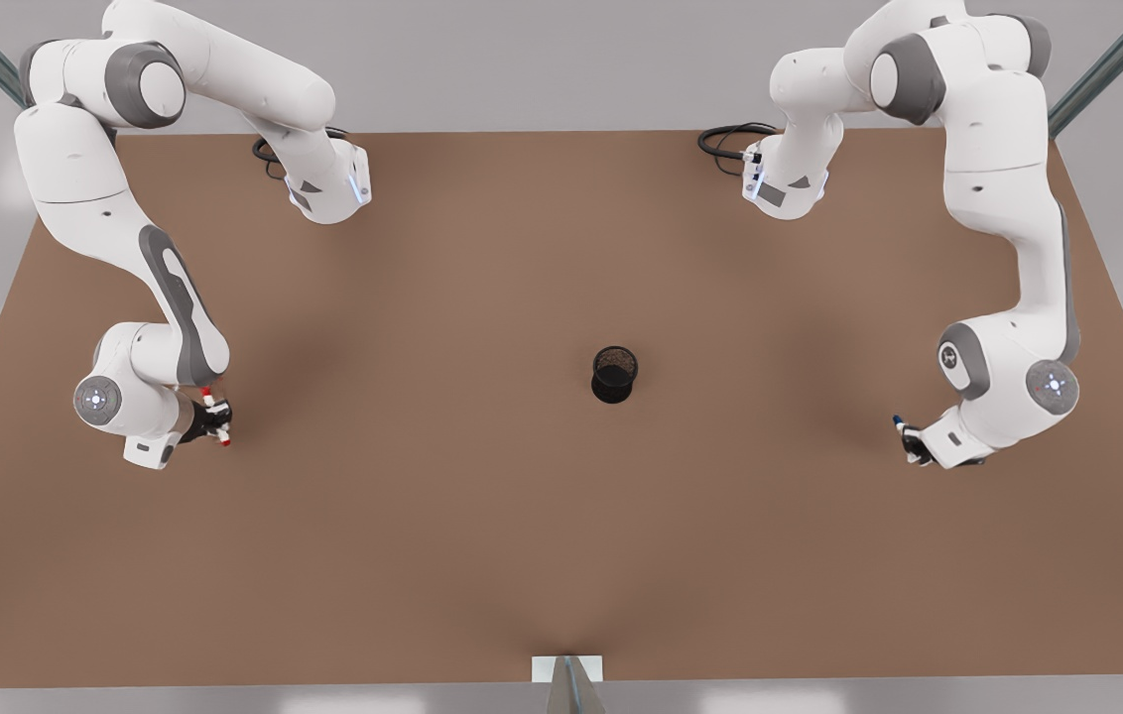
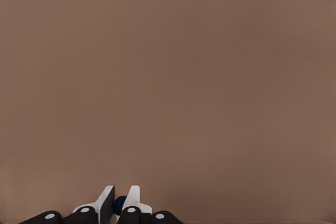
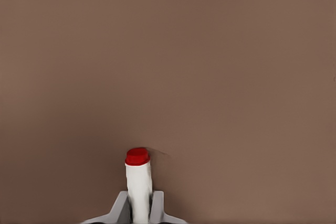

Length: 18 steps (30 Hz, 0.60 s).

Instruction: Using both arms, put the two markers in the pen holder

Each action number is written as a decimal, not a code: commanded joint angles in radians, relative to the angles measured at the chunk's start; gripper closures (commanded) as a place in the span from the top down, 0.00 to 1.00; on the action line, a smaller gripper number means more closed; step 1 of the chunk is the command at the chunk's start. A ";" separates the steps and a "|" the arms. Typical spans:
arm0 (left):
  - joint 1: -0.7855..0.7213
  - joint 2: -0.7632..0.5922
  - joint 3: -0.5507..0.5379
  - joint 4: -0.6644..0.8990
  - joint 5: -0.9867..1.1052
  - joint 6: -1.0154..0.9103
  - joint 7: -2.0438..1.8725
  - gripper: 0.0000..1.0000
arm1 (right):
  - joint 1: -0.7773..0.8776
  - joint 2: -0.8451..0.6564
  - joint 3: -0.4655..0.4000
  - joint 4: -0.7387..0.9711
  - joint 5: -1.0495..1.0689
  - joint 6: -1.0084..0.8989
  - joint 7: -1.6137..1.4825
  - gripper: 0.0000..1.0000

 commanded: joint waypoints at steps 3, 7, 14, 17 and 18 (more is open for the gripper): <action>0.000 -0.005 -0.036 0.068 0.069 -0.196 -0.276 0.21 | 0.002 -0.001 0.000 0.000 -0.002 0.006 0.015 0.25; -0.009 -0.019 -0.070 0.117 0.068 -0.236 -0.331 0.21 | 0.006 -0.001 0.000 0.016 -0.002 -0.002 0.017 0.21; -0.102 -0.098 -0.202 0.231 -0.027 -0.397 -0.485 0.21 | -0.001 -0.100 0.124 0.054 0.003 -0.030 0.050 0.21; -0.231 -0.146 -0.200 0.226 -0.026 -0.502 -0.590 0.21 | -0.058 -0.163 0.307 0.095 0.017 -0.080 0.113 0.21; -0.274 -0.166 -0.200 0.223 -0.023 -0.534 -0.644 0.21 | -0.060 -0.163 0.344 0.140 0.017 -0.114 0.130 0.21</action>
